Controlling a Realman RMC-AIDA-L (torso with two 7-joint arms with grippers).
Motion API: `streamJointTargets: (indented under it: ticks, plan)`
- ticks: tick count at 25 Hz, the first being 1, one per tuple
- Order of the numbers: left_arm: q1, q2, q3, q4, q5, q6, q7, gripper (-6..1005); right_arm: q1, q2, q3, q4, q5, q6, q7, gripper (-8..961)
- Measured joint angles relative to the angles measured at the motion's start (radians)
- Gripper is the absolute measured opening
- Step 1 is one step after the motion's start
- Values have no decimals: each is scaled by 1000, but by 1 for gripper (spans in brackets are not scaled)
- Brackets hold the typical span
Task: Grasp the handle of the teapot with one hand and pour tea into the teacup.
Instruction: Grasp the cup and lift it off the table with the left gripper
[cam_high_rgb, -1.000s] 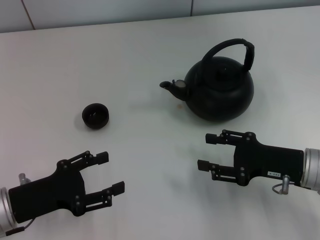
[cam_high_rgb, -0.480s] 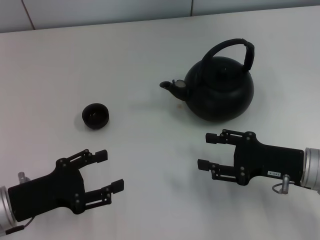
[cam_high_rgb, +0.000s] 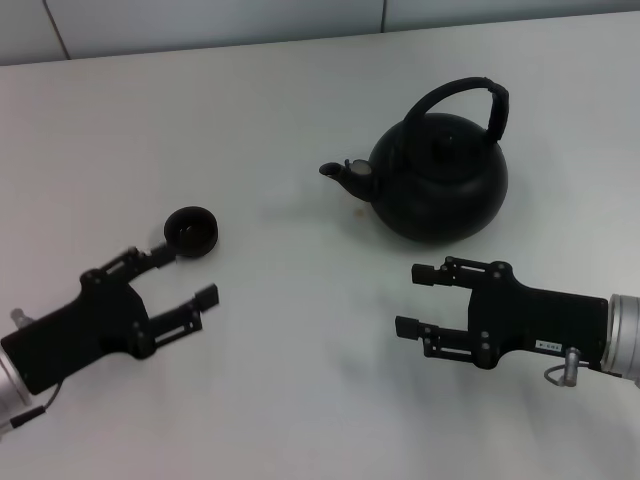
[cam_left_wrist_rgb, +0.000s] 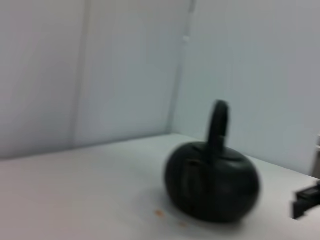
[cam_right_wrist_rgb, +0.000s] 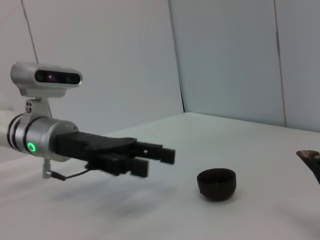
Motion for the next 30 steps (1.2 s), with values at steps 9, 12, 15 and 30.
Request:
streamJointTargets:
  ticks: [9, 12, 15, 30]
  plan:
    - [-9, -2, 0, -62, -153, -160, 163, 832, 0, 0, 6, 3, 0, -3, 0, 691]
    - [-11, -3, 1, -76, -179, -186, 197, 832, 0, 0, 6, 3, 0, -4, 0, 692]
    - [-13, -2, 3, -79, -182, -198, 200, 832, -1, 0, 8, 3, 0, -4, 0, 691]
    - [-49, -4, 24, -114, -175, -304, 255, 832, -2, 0, 8, 3, 0, 1, 0, 692]
